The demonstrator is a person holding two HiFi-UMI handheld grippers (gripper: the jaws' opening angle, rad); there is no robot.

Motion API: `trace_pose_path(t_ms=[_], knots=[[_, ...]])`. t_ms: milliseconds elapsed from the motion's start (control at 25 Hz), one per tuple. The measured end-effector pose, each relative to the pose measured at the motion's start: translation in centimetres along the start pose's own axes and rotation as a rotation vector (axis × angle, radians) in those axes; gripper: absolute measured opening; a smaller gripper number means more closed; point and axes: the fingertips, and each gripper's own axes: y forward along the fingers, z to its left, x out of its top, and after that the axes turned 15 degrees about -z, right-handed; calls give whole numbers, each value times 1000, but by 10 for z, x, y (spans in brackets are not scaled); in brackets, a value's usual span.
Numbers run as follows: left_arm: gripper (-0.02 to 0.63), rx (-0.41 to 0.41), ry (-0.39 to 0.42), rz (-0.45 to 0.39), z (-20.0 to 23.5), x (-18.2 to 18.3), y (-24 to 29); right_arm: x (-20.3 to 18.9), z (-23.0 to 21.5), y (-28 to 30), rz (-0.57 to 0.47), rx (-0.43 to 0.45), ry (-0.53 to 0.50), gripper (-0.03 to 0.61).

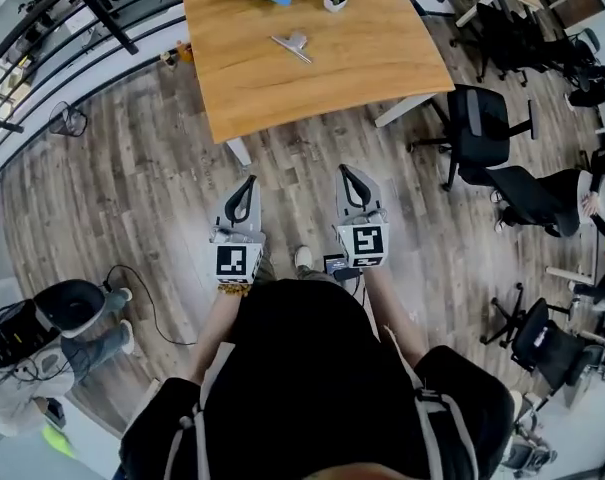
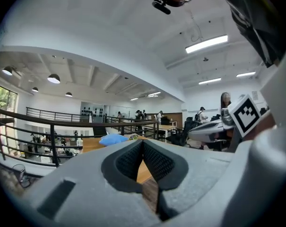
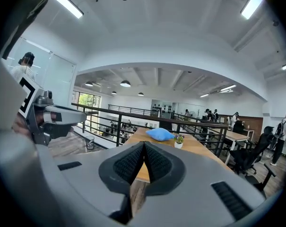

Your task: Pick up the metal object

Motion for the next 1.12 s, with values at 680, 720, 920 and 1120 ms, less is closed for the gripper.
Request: trace_pose_path(t_ms=[680,720,920,1120], knots=[[3,-131,-61,7,150,-38,141,-2,-37,146,76,-147,-48,0],[4,-130,-64,18,151,-43,152,-8,-47,155,83,-151,-37,0],[5,-142,-35,67,155,-61,216,-45,-110,214,79,-158,15,0],[5,-203,-6,103,141,-71,283,-68,-173,268,48,-183,80,0]])
